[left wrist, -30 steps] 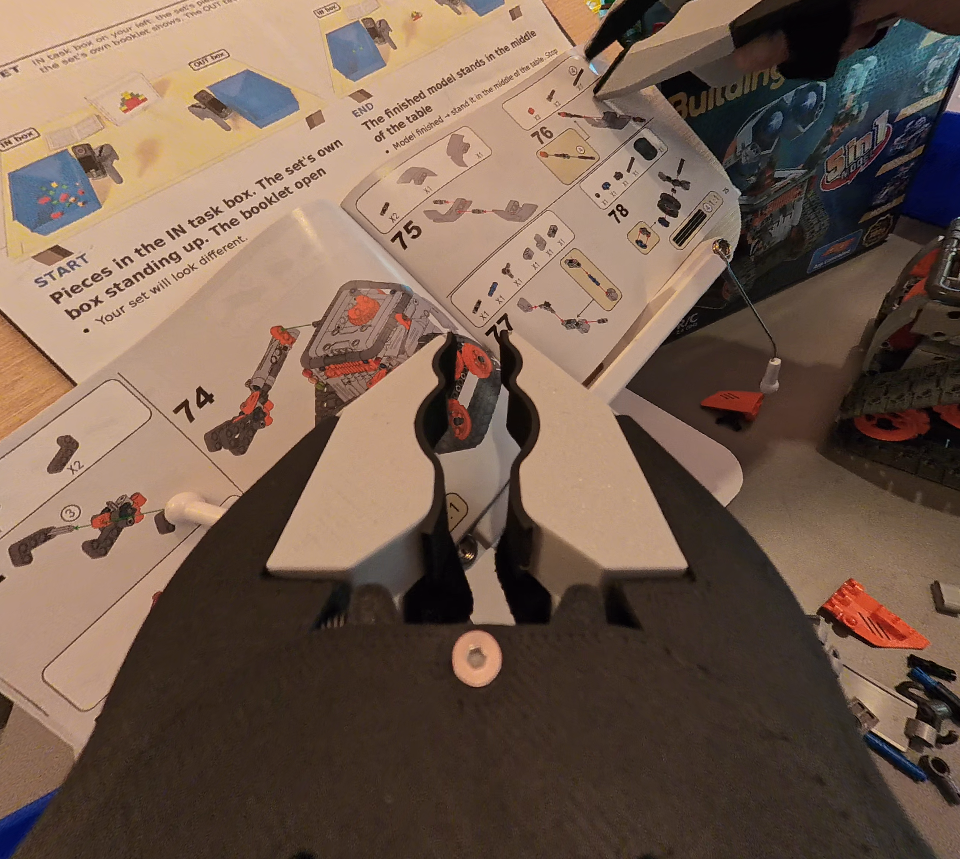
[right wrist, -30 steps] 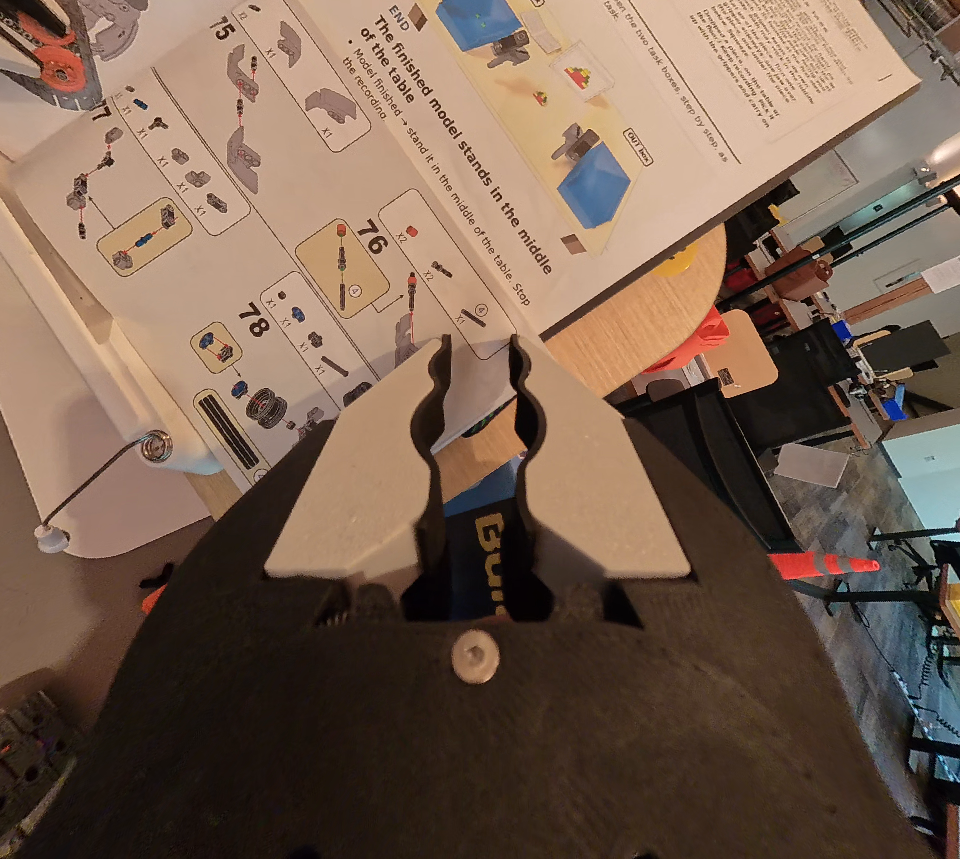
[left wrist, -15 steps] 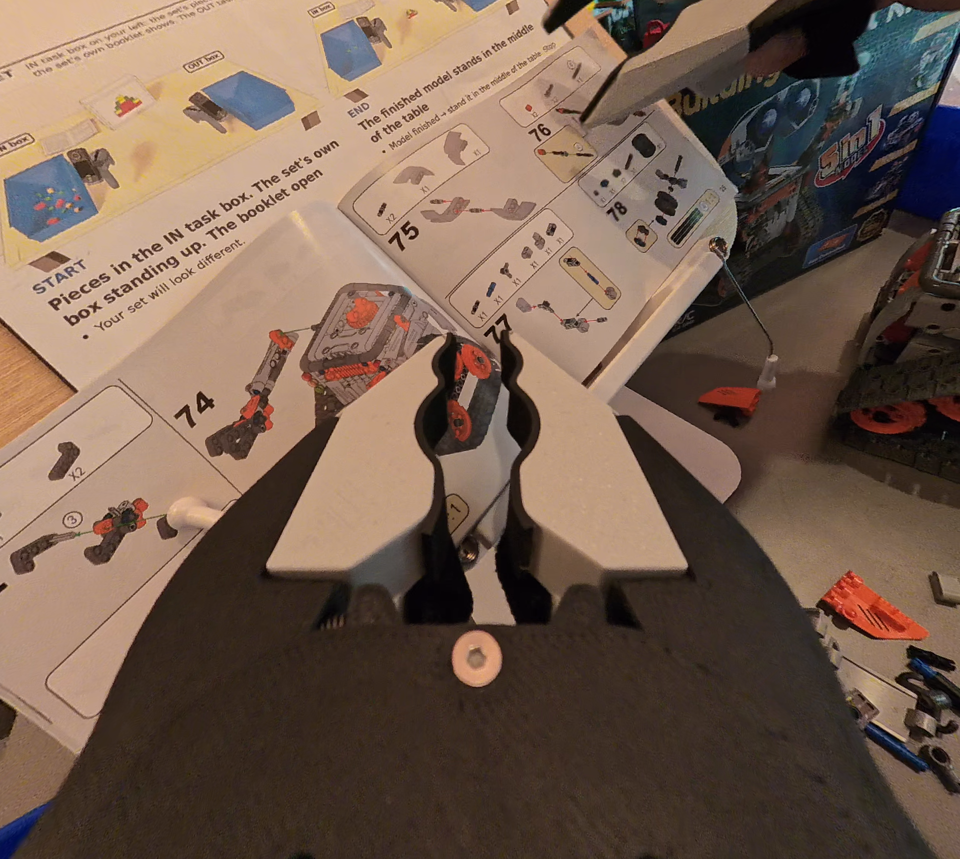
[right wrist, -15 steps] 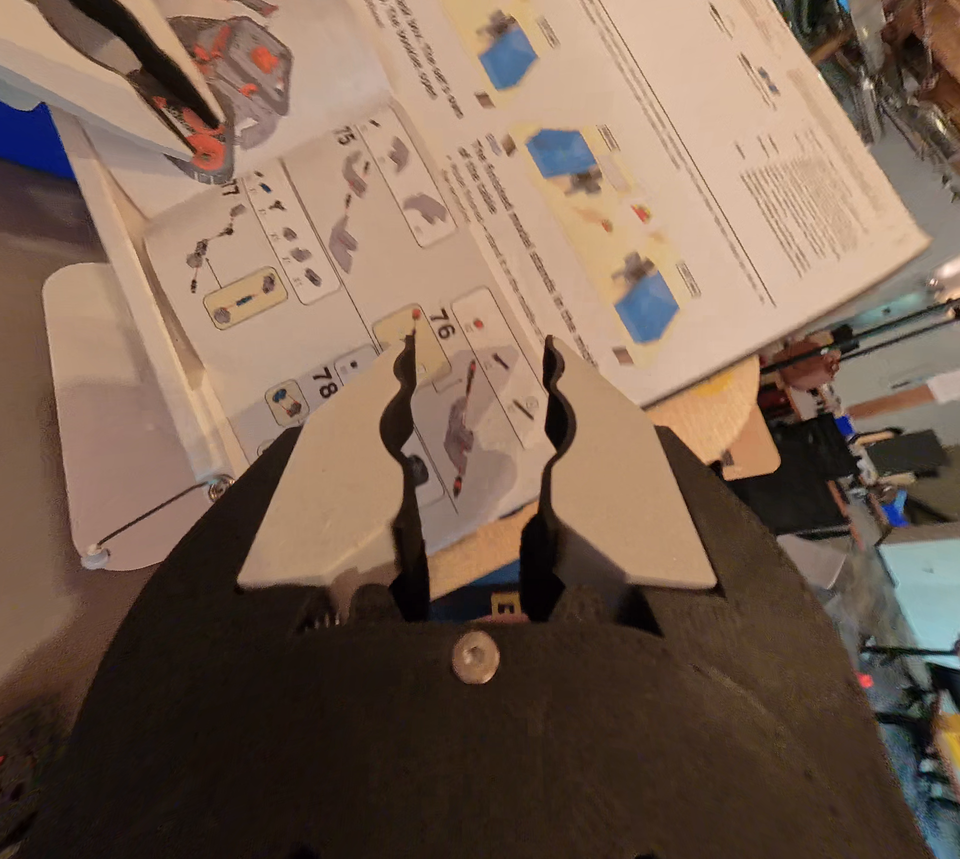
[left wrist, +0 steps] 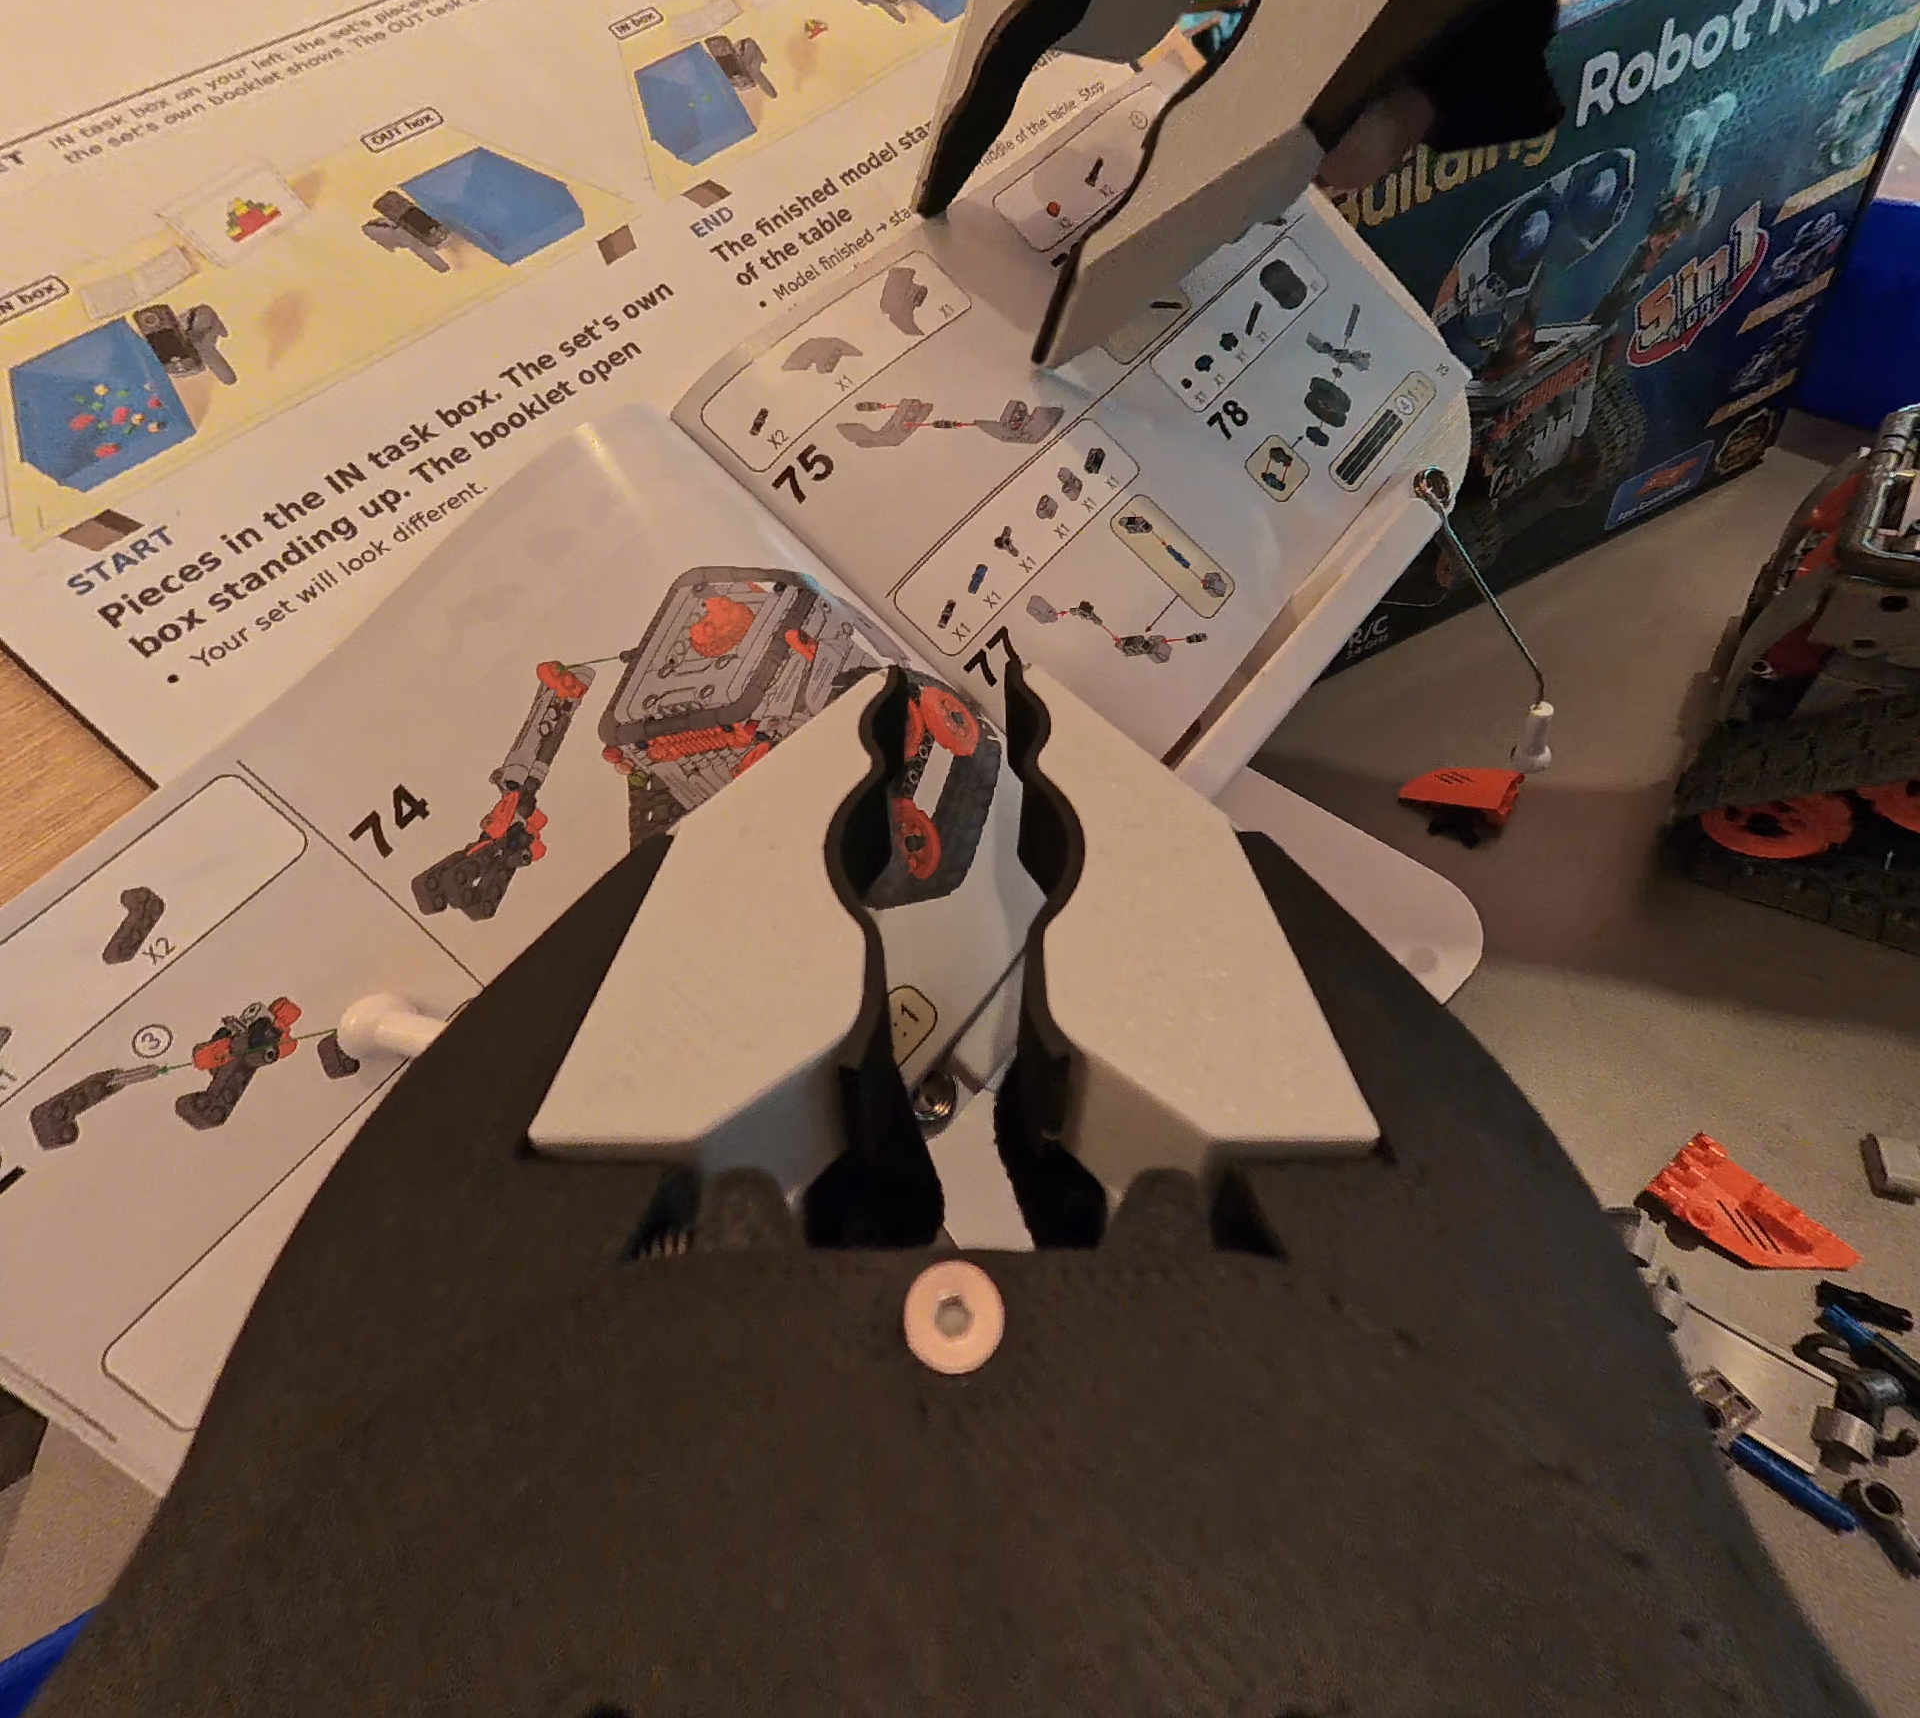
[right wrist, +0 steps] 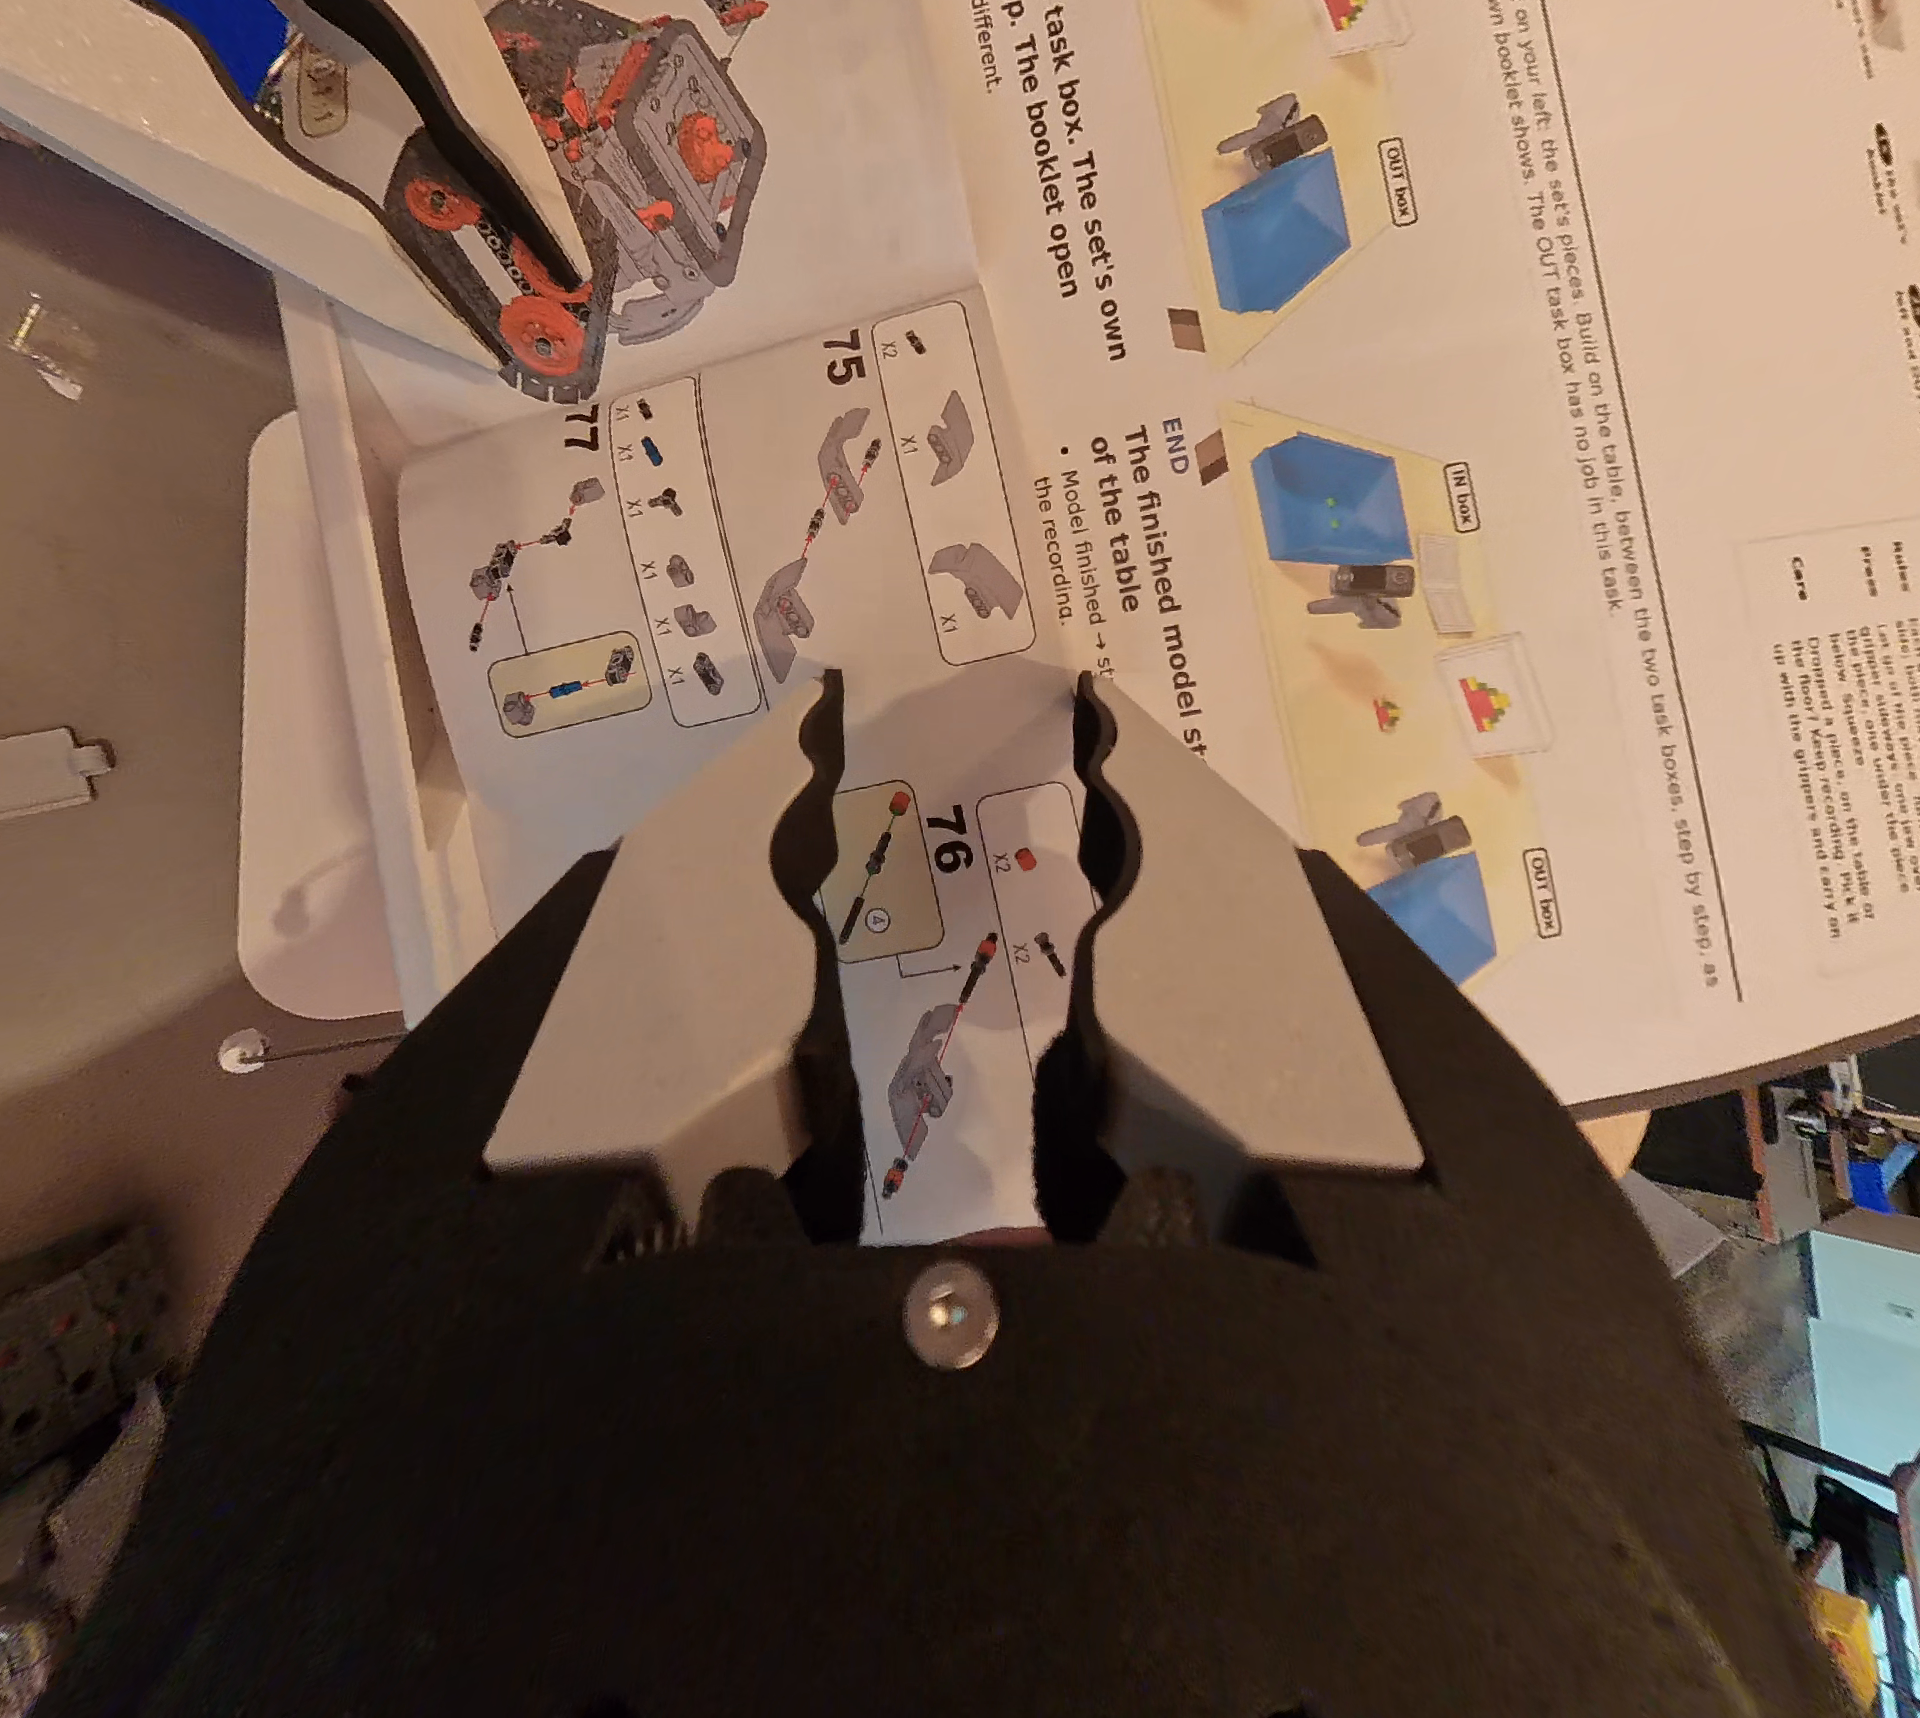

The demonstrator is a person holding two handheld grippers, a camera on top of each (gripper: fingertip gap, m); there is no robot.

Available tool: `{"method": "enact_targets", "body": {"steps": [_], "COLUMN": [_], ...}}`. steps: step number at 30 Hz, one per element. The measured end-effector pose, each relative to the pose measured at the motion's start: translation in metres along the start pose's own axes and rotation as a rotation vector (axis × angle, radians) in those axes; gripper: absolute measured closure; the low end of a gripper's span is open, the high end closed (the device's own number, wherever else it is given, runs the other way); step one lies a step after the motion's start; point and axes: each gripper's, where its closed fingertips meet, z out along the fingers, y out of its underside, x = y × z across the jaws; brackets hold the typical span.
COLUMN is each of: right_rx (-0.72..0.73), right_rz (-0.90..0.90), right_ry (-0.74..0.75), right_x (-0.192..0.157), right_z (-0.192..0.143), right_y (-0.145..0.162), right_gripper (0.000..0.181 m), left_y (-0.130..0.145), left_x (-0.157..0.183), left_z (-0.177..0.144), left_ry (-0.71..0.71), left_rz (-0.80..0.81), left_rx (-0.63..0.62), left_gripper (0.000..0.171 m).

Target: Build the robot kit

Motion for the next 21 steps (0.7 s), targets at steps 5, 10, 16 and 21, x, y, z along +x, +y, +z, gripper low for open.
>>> {"method": "enact_targets", "body": {"steps": [5,10,16,21], "right_rx": [-0.025,-0.06,-0.052,-0.046], "right_rz": [-0.043,-0.077,-0.095,-0.055], "right_ry": [0.024,0.06,0.123,0.161], "right_x": [0.0001,0.0002,-0.0016,0.007], "right_z": [-0.004,-0.0023,-0.0035,-0.0036], "right_y": [0.0011,0.0047,0.0044,0.0035], "right_gripper": [0.139,0.138,0.136,0.153], "left_y": [-0.0002,-0.0003,-0.0004,-0.0009], "left_x": [0.0005,0.0026,0.0037,0.0059], "left_z": [0.0005,0.0014,0.0018,0.0032], "left_ry": [0.002,0.006,0.007,0.008], "left_rz": [-0.002,0.002,0.004,0.011], "left_rx": [0.002,-0.001,-0.002,-0.004], "left_gripper": [0.156,0.154,0.154,0.153]}}
